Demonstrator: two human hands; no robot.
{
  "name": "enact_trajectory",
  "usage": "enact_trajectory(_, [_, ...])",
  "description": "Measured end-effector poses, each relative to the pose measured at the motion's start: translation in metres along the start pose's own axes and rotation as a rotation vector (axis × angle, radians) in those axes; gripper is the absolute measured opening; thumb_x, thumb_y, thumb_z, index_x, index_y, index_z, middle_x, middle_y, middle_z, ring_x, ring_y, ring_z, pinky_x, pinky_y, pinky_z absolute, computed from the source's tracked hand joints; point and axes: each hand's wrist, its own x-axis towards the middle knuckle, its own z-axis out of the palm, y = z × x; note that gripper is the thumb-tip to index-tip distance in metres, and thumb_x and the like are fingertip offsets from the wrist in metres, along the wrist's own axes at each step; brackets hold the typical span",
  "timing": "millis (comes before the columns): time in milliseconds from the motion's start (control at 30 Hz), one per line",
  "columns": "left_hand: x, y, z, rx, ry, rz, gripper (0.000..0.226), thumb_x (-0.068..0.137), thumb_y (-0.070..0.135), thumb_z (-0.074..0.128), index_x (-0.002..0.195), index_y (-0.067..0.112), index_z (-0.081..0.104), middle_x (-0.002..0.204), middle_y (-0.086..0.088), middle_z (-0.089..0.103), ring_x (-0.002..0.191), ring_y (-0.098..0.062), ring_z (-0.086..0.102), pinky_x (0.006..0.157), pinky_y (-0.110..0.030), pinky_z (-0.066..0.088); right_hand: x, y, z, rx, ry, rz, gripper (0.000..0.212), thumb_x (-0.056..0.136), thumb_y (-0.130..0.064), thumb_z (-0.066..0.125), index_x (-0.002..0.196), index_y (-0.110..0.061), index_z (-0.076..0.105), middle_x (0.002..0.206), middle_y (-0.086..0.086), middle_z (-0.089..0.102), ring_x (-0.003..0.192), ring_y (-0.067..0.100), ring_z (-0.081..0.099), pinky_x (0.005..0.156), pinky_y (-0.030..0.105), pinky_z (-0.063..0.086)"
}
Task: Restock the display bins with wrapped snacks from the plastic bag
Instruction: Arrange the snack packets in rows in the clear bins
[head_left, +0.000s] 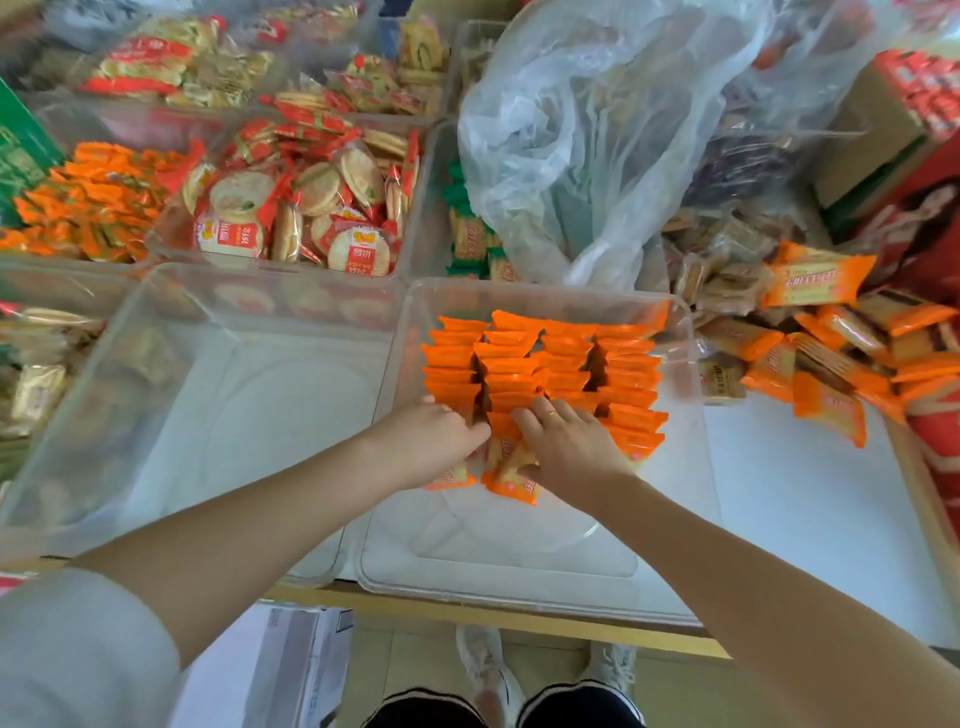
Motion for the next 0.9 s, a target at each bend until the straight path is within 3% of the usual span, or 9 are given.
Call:
enact_trajectory(67, [0.007,0.001,0.001,-0.001,0.134,-0.003,0.028,0.088,0.004,0.041,0.113,0.009,0.053,0.103,-0.008,0.062,0.101,-0.029,0.059,0.082,-0.035,0.043,-0.004,0.007,-0.012,0.065,0.155,0.001,0.035,0.077,-0.033,0.073,0.102,-0.011,0.063,0.099,0.008,0.062,0.091,0.032,0.061,0.071,0.037,0.050])
enact_trajectory(133, [0.015,0.002,0.002,-0.043,0.337,-0.007,0.020,0.074,0.004,0.051,0.089,0.009,0.064,0.079,-0.010,0.063,0.071,-0.031,0.065,0.059,-0.034,0.049,-0.016,0.019,-0.024,0.168,0.348,0.037,0.019,0.079,-0.028,0.065,0.086,-0.010,0.065,0.081,0.006,0.063,0.073,0.031,0.062,0.059,0.034,0.049])
enact_trajectory(200, [0.020,0.003,0.002,-0.132,0.446,-0.047,0.020,0.061,0.004,0.068,0.080,0.009,0.065,0.071,-0.009,0.060,0.059,-0.030,0.061,0.046,-0.032,0.048,-0.033,0.042,-0.037,0.229,0.451,0.112,0.024,0.084,-0.028,0.050,0.086,-0.009,0.065,0.082,0.007,0.064,0.073,0.030,0.060,0.060,0.033,0.048])
enact_trajectory(300, [0.028,0.015,-0.016,-0.336,0.506,0.022,0.026,0.066,0.009,0.075,0.090,0.009,0.065,0.079,-0.007,0.063,0.066,-0.030,0.063,0.047,-0.034,0.050,-0.061,0.093,-0.047,0.347,0.573,0.361,0.022,0.086,-0.020,0.050,0.094,-0.005,0.063,0.089,0.011,0.065,0.080,0.033,0.060,0.065,0.038,0.049])
enact_trajectory(467, [0.062,0.054,-0.075,-0.517,0.666,0.146,0.023,0.081,0.026,0.050,0.094,0.014,0.065,0.076,0.001,0.067,0.060,-0.024,0.062,0.045,-0.033,0.050,-0.091,0.188,-0.025,0.276,0.234,0.760,0.039,0.088,-0.017,0.059,0.125,-0.007,0.051,0.126,0.017,0.051,0.114,0.038,0.046,0.091,0.044,0.039])
enact_trajectory(567, [0.093,0.080,-0.101,-0.584,0.732,0.142,0.028,0.080,0.026,0.045,0.096,0.015,0.066,0.076,0.001,0.067,0.060,-0.025,0.062,0.044,-0.034,0.050,-0.093,0.233,-0.016,0.083,-0.037,0.793,0.054,0.087,-0.028,0.063,0.132,-0.011,0.038,0.140,0.011,0.037,0.128,0.032,0.035,0.099,0.041,0.035])
enact_trajectory(667, [0.123,0.102,-0.119,-0.649,0.753,0.113,0.028,0.078,0.026,0.047,0.094,0.015,0.066,0.073,0.000,0.067,0.057,-0.024,0.063,0.042,-0.032,0.049,-0.095,0.262,0.002,-0.055,-0.141,0.724,0.054,0.086,-0.029,0.063,0.130,-0.013,0.035,0.141,0.005,0.037,0.132,0.027,0.029,0.102,0.038,0.033])
enact_trajectory(800, [0.163,0.126,-0.131,-0.748,0.692,0.076,0.023,0.079,0.023,0.051,0.094,0.012,0.065,0.078,0.002,0.065,0.068,-0.018,0.060,0.063,-0.040,0.054,-0.101,0.280,0.009,-0.164,0.001,0.565,0.038,0.089,-0.026,0.053,0.125,-0.015,0.044,0.124,0.004,0.053,0.118,0.026,0.042,0.096,0.036,0.035])
enact_trajectory(900, [0.194,0.148,-0.133,-0.889,0.585,0.037,0.030,0.083,0.026,0.057,0.108,0.011,0.060,0.095,-0.001,0.063,0.086,-0.018,0.060,0.075,-0.039,0.050,-0.109,0.280,-0.032,0.540,0.248,0.646,0.034,0.079,-0.028,0.072,0.107,-0.020,0.056,0.095,-0.007,0.059,0.085,0.002,0.054,0.071,0.017,0.038])
